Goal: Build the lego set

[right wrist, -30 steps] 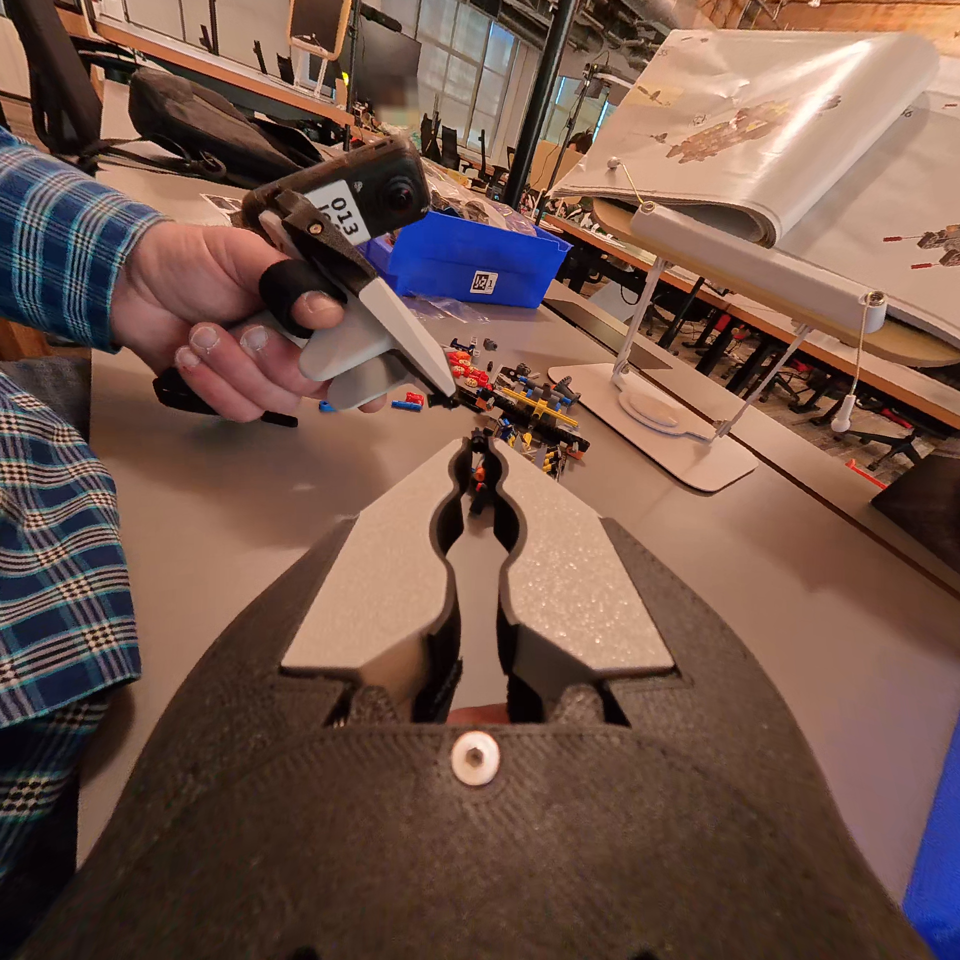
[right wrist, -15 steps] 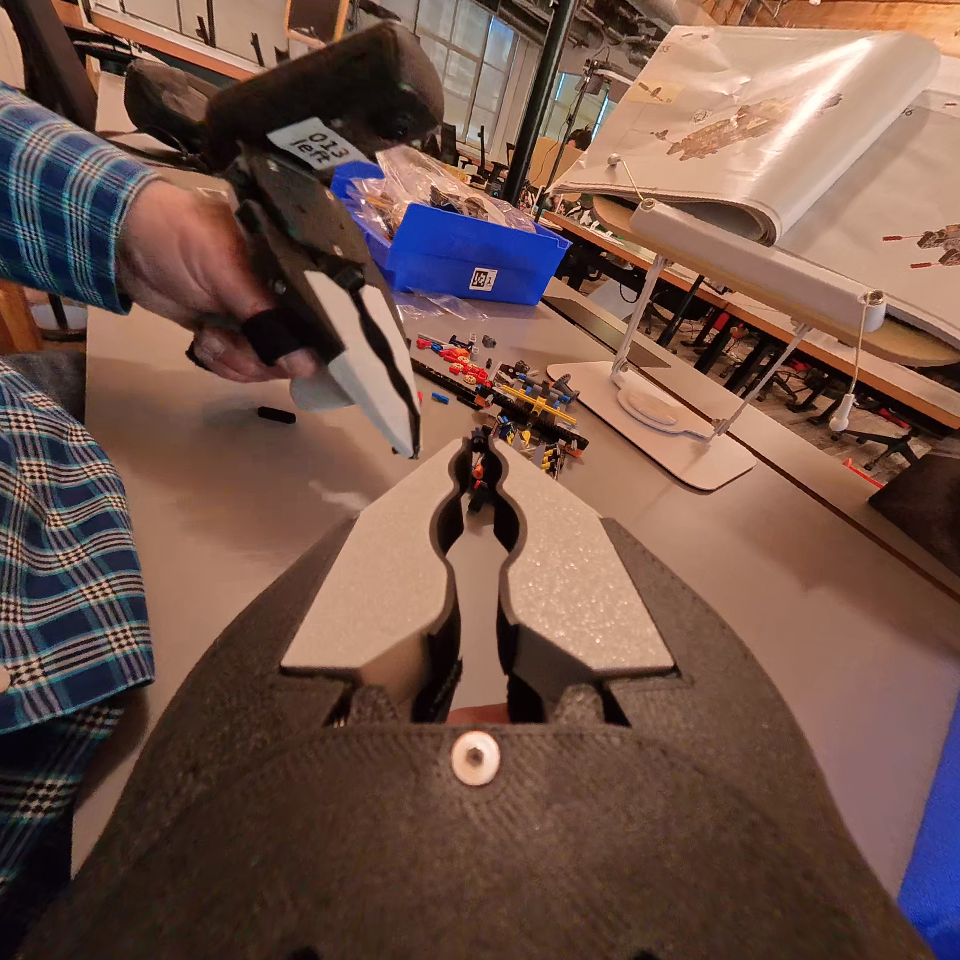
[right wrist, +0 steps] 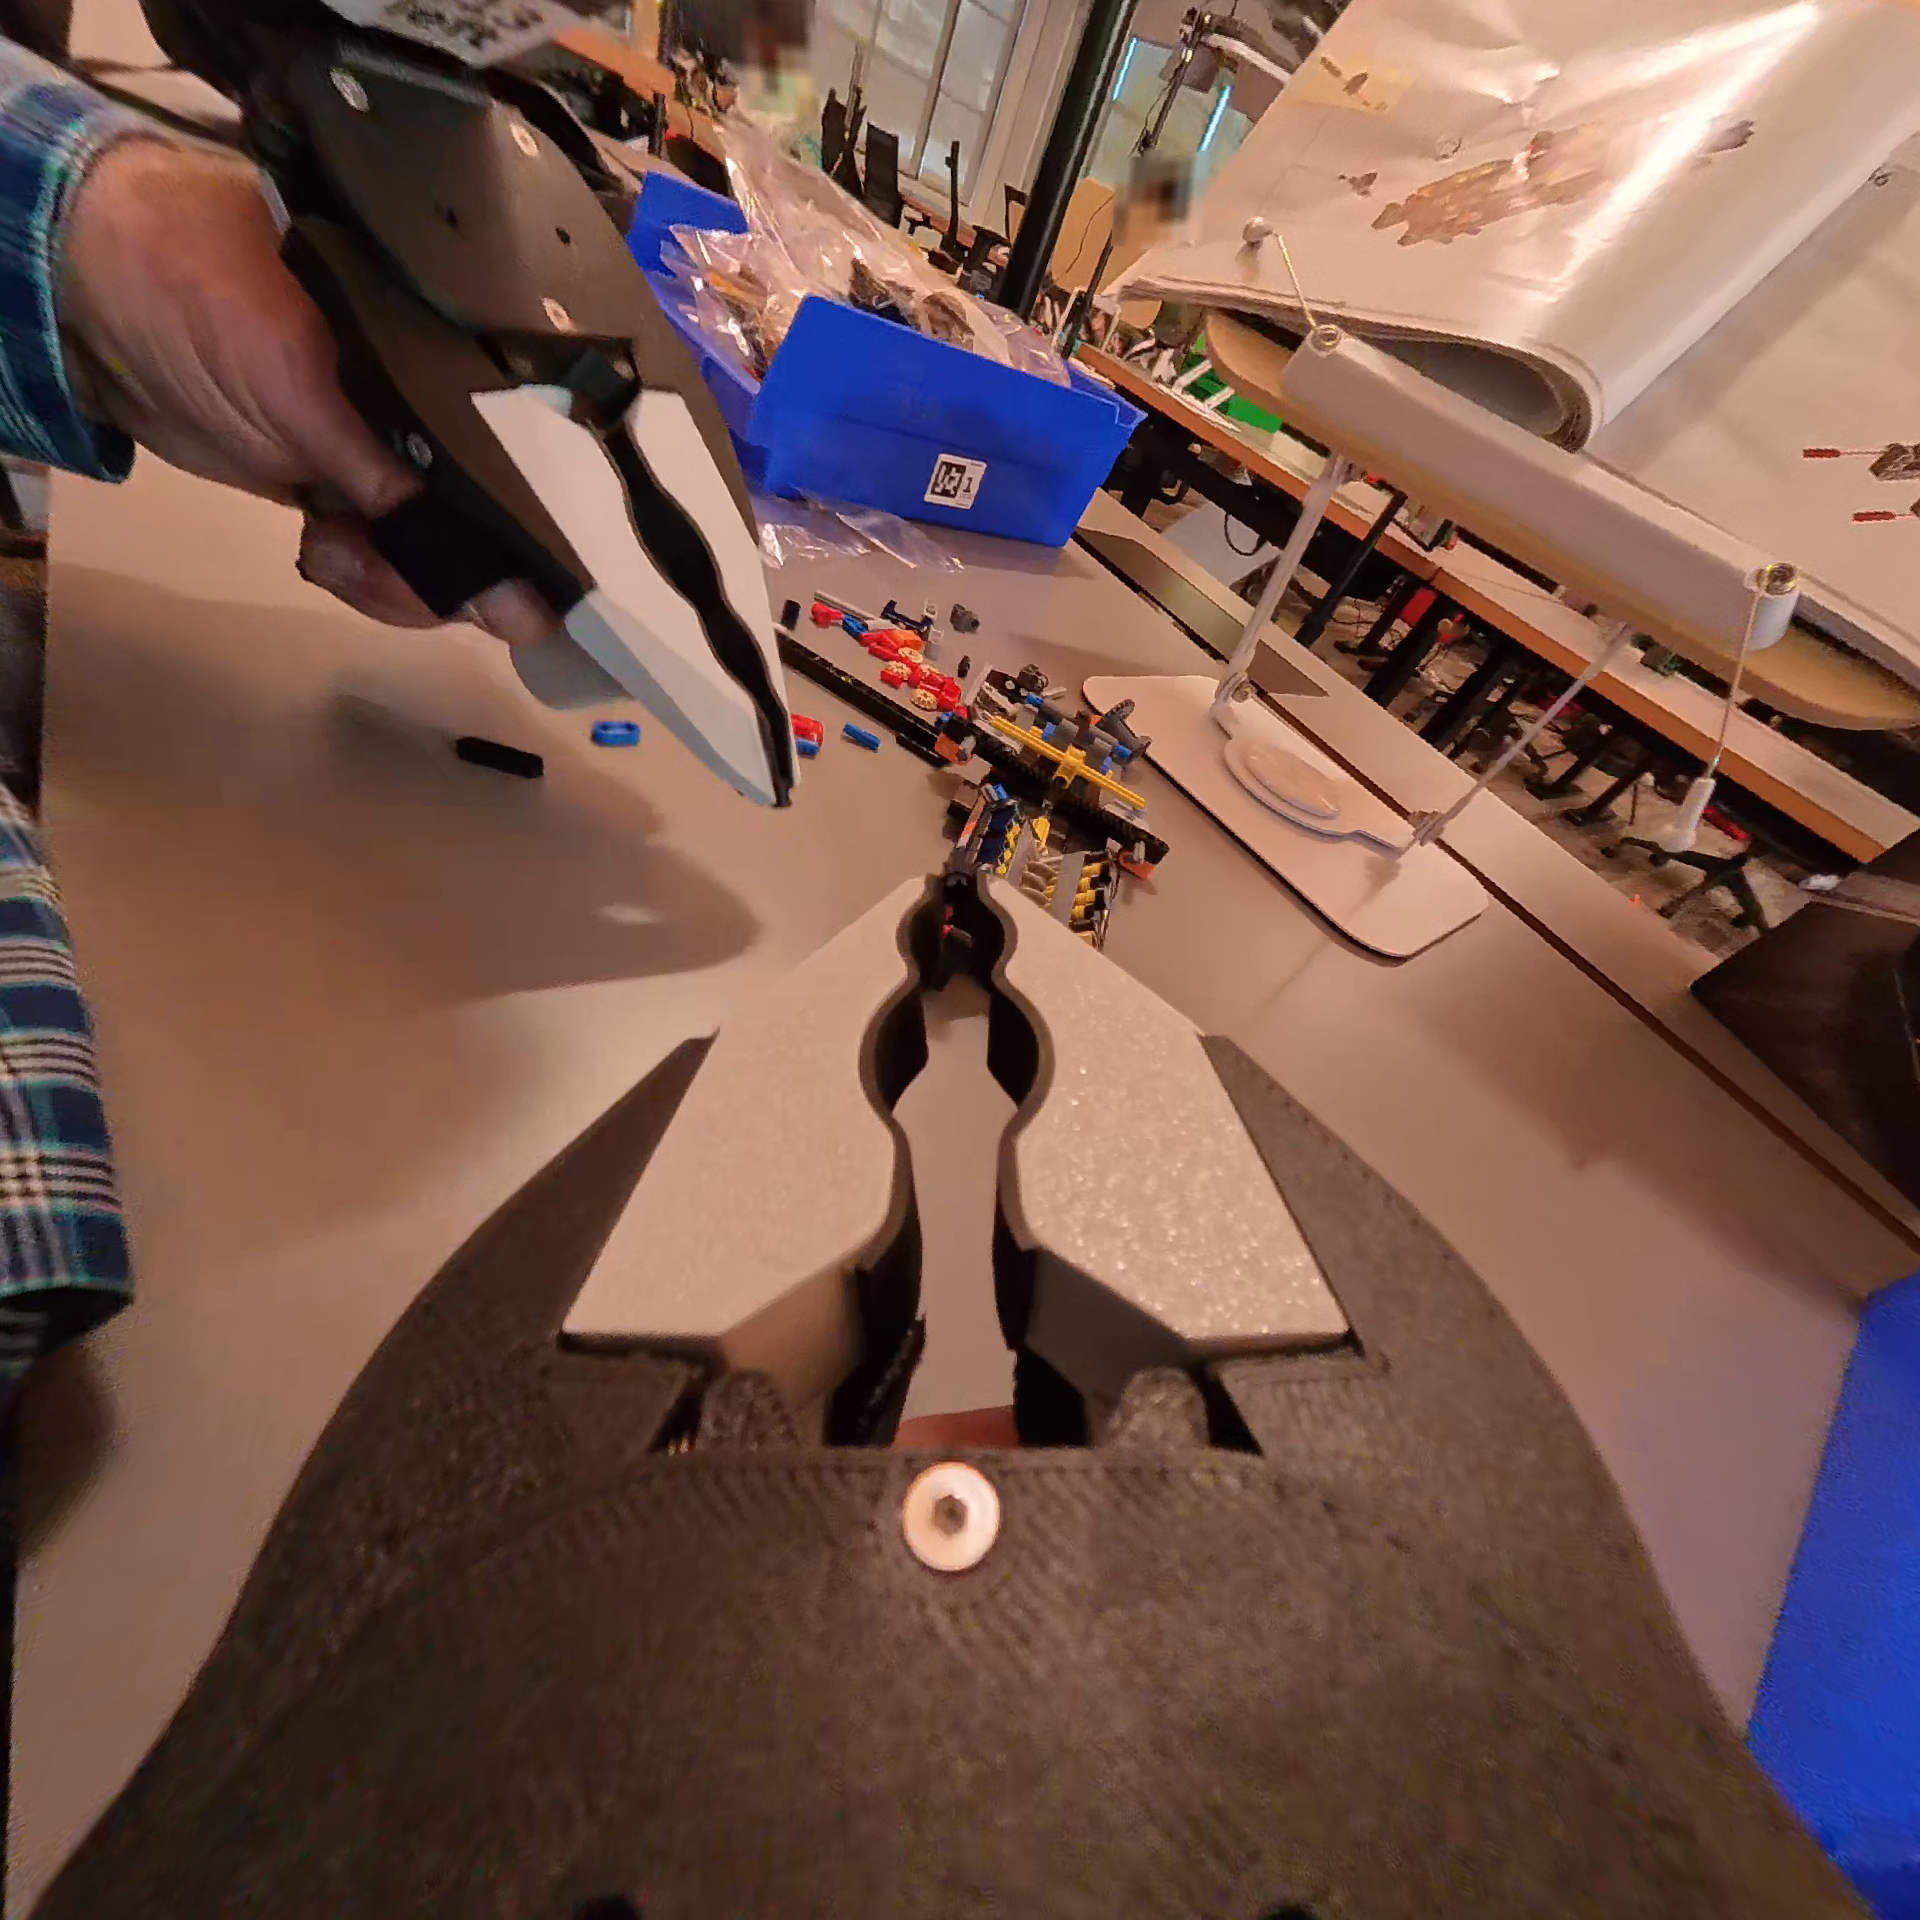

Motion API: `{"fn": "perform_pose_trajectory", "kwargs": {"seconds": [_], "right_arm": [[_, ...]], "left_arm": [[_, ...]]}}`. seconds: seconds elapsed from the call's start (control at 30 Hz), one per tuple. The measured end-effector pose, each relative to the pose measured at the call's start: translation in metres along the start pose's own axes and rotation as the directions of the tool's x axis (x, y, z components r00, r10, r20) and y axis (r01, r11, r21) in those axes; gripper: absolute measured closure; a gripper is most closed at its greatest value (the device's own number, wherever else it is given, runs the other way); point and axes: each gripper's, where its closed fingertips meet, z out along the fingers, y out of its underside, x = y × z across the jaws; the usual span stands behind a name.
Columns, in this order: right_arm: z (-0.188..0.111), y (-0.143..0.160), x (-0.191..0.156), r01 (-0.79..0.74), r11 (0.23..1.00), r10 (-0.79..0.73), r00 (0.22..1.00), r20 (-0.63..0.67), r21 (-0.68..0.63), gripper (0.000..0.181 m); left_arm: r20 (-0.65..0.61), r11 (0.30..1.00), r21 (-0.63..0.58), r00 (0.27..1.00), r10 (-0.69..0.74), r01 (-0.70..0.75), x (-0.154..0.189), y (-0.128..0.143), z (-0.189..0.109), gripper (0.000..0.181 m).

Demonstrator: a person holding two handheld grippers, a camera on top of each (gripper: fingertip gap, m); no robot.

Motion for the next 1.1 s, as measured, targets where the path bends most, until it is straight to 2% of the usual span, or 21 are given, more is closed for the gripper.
{"fn": "perform_pose_trajectory", "kwargs": {"seconds": [0.17, 0.4, 0.47, 0.6, 0.73, 0.83, 0.93, 1.03, 1.1], "right_arm": [[0.005, 0.004, 0.001, 0.024, 0.999, -0.025, 0.999, -0.025, -0.031, 0.180], [0.004, 0.003, 0.007, 0.006, 1.000, -0.008, 0.998, -0.056, -0.026, 0.179], [0.004, 0.004, 0.006, 0.019, 0.999, -0.021, 0.998, -0.063, -0.032, 0.179], [0.002, 0.004, 0.010, 0.021, 0.999, -0.023, 0.997, -0.075, -0.028, 0.179], [-0.015, 0.009, 0.030, -0.010, 1.000, 0.008, 0.991, -0.131, -0.017, 0.179], [-0.028, 0.012, 0.046, -0.047, 0.999, 0.048, 0.983, -0.175, 0.006, 0.179], [-0.033, 0.013, 0.051, -0.056, 0.998, 0.058, 0.980, -0.191, 0.018, 0.179], [-0.034, 0.011, 0.052, -0.058, 0.998, 0.062, 0.979, -0.192, 0.029, 0.179], [-0.035, 0.010, 0.053, -0.068, 0.997, 0.075, 0.979, -0.191, 0.041, 0.179]], "left_arm": [[0.025, 0.997, -0.039, 0.997, 0.074, -0.073, -0.007, 0.012, -0.008, 0.176], [-0.029, 0.971, -0.144, 0.982, 0.187, -0.189, -0.004, 0.025, 0.015, 0.168], [-0.052, 0.962, -0.162, 0.975, 0.216, -0.222, -0.002, 0.027, 0.016, 0.151], [-0.027, 0.964, -0.117, 0.971, 0.239, -0.241, -0.008, 0.014, 0.008, 0.143], [0.006, 0.945, -0.071, 0.948, 0.319, -0.318, -0.018, -0.027, 0.002, 0.148], [-0.034, 0.897, -0.073, 0.900, 0.435, -0.436, -0.016, -0.066, 0.023, 0.151], [-0.114, 0.809, -0.120, 0.817, 0.565, -0.576, -0.016, -0.088, 0.060, 0.151], [-0.279, 0.738, -0.172, 0.751, 0.599, -0.653, -0.016, -0.084, 0.096, 0.148], [-0.345, 0.707, -0.180, 0.717, 0.606, -0.684, -0.017, -0.083, 0.112, 0.148]]}}
